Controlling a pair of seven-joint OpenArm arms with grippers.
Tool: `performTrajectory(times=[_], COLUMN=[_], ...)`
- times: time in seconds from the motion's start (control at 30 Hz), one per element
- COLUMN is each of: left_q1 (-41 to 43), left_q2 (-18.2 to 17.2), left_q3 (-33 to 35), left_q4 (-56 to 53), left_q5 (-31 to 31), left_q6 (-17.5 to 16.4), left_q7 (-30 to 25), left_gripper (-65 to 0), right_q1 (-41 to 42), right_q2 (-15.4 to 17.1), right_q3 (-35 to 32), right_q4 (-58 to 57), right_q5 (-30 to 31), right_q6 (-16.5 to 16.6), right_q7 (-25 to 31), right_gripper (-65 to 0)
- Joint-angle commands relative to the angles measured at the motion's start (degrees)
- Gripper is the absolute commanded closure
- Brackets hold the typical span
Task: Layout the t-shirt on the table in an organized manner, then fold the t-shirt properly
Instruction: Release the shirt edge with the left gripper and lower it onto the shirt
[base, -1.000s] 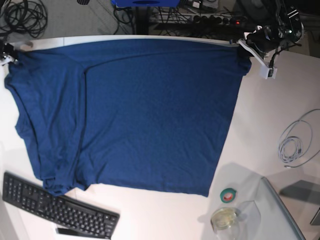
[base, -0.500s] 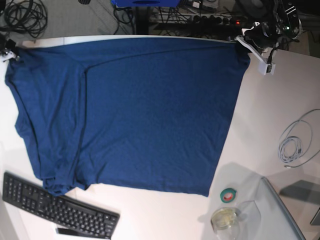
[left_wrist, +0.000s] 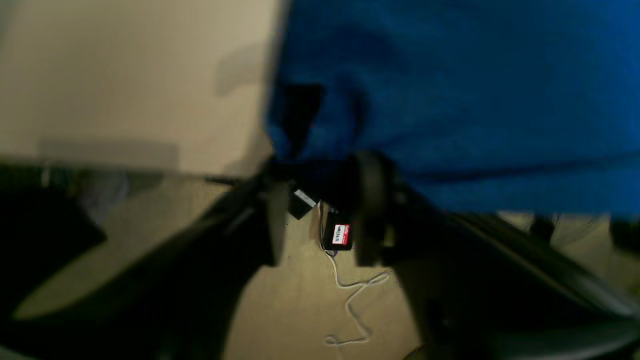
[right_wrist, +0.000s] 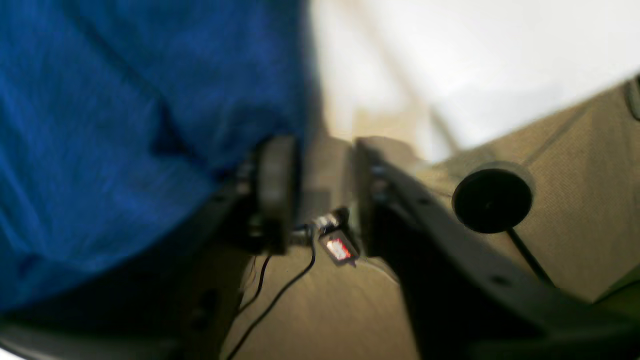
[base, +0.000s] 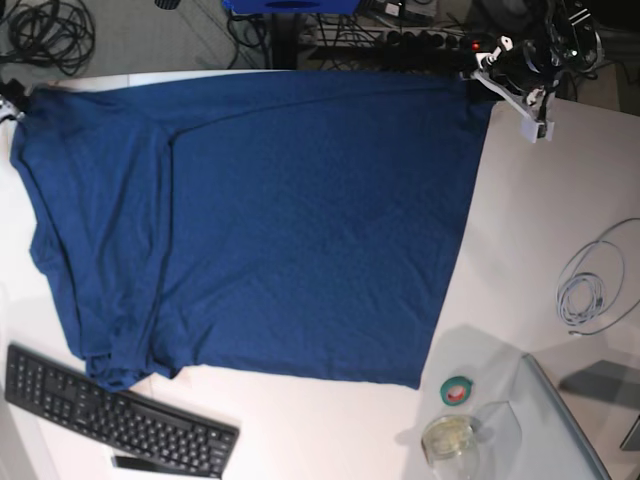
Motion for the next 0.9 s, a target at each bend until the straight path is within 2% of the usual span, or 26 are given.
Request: performTrajectory(times=[0.0, 0.13, 0.2, 0.33, 0.5, 0.53, 0.57, 0.6, 0.63, 0.67, 0.73, 0.87], left_q1=[0.2, 0.2, -0.1, -0.6, -1.0, -1.5, -2.8, -3.8, -5.1, -6.5, -9.2, -14.2], left_q2=[-0.5, -0.6, -0.6, -0.6, -0.4, -0.2, 0.5, 1.1, 1.4, 1.5, 1.4, 1.4], left_q3=[-0.4, -0.7, -3.7, -9.2, -11.8, -11.1, -9.9, -8.5, -6.5, -4.0, 0.7, 5.1], left_q4=[1.0, 1.3, 1.4, 2.5, 9.5, 10.7, 11.8, 12.0, 11.6, 10.5, 6.8, -3.0], left_q5=[-0.5, -0.5, -0.6, -0.7, -0.8, -0.9, -0.8, -0.6, -0.4, -0.4, -0.4, -0.4], left_q6=[1.0, 4.7, 5.0, 5.0, 4.9, 4.9, 4.9, 4.9, 4.9, 4.9, 5.1, 5.1], left_q7=[-0.5, -0.6, -0.6, -0.6, -0.5, -0.6, -0.6, -0.6, -0.6, -0.6, -0.6, -0.6], left_gripper=[-26.5, -35.1, -36.7, -36.9, -35.4, -33.2, -26.3, -17.1, -4.8, 0.0, 0.0, 0.0], right_q1=[0.0, -0.1, -0.2, -0.4, -0.2, 0.2, 1.4, 2.5, 3.3, 4.1, 6.2, 9.2], right_q2=[1.1, 1.1, 1.1, 1.1, 1.1, 1.1, 1.3, 1.6, 1.9, 2.7, 3.4, 3.8], right_q3=[1.0, 3.7, 4.3, 4.3, 3.7, 2.7, 0.4, -2.0, -4.0, -6.3, -9.6, -12.4], right_q4=[1.0, 1.2, 2.5, 5.9, 11.0, 11.4, 11.4, 11.0, 10.1, 9.0, 6.7, 0.4], right_q5=[0.3, 0.2, 0.2, 0.2, 0.4, 0.5, 0.2, 0.2, 0.1, 0.1, 0.1, 0.1], right_q6=[-0.1, -0.1, -0.1, -0.1, -1.2, -1.0, 0.1, 1.5, 2.8, 3.7, 3.6, 3.6], right_q7=[0.5, 0.7, 0.6, 0.4, 0.9, 1.1, 2.1, 3.3, 4.1, 4.6, 4.5, 4.9], right_gripper=[-25.7, -31.4, -31.8, -31.8, -31.2, -30.8, -28.2, -24.6, -19.2, -12.5, -1.1, -1.8])
